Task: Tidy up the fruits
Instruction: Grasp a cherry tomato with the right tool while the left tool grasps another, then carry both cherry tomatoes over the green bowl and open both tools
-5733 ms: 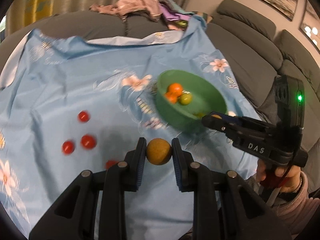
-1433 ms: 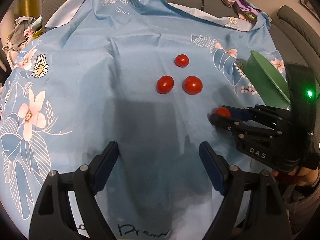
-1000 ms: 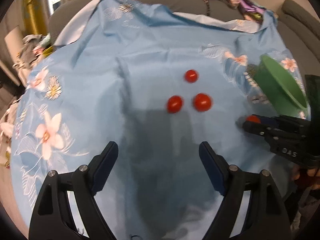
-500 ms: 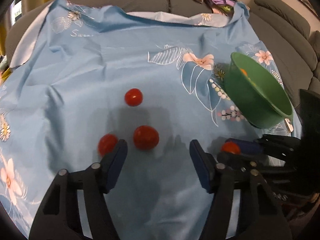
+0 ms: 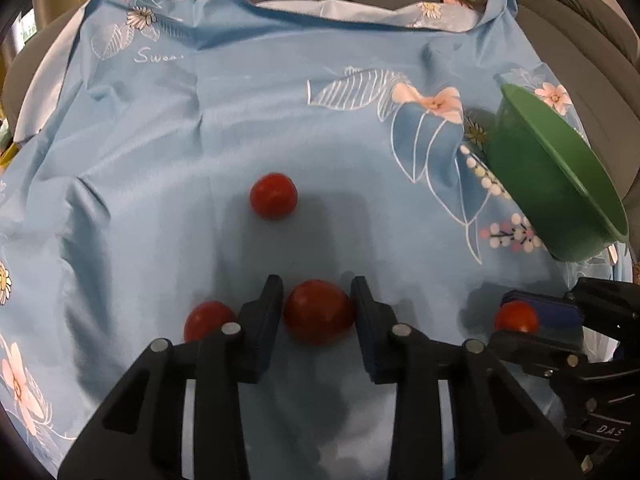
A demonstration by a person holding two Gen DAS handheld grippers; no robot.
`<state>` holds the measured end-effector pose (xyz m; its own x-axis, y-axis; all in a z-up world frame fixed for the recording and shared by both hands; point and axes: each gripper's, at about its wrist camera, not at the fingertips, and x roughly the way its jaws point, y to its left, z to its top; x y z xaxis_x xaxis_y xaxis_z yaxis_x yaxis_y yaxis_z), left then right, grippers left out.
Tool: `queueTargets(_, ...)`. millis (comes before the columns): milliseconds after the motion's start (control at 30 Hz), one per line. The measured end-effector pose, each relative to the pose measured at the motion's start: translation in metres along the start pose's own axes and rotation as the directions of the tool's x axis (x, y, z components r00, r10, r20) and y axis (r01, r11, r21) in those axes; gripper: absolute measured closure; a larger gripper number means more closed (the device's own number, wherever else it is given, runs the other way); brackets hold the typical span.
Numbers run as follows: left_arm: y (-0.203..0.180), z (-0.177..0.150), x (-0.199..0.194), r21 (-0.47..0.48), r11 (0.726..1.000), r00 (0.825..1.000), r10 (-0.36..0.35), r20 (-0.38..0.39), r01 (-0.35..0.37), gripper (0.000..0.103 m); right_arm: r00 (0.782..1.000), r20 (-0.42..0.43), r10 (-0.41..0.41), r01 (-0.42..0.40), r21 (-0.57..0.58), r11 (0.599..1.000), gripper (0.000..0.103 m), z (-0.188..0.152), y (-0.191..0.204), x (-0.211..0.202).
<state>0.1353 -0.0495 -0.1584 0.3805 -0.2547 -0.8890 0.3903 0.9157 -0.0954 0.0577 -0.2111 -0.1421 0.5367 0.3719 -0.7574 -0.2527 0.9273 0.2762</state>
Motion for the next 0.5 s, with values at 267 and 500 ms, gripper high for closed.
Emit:
queueTargets(267,-0.001,-0.009,-0.007,-0.017,1.000,1.000,-0.003,-0.021,0.002,0.071,1.000,-0.006,-0.006,0.006,0.000,1.000,0.074,0.001,-0.001,-0.001)
queueTargets(500,-0.001,-0.027,-0.044,-0.065,0.998,1.000,-0.028,-0.009,0.027,0.071,1.000,0.016,-0.011,0.011,-0.023,1.000,0.074,0.001,0.010,-0.015)
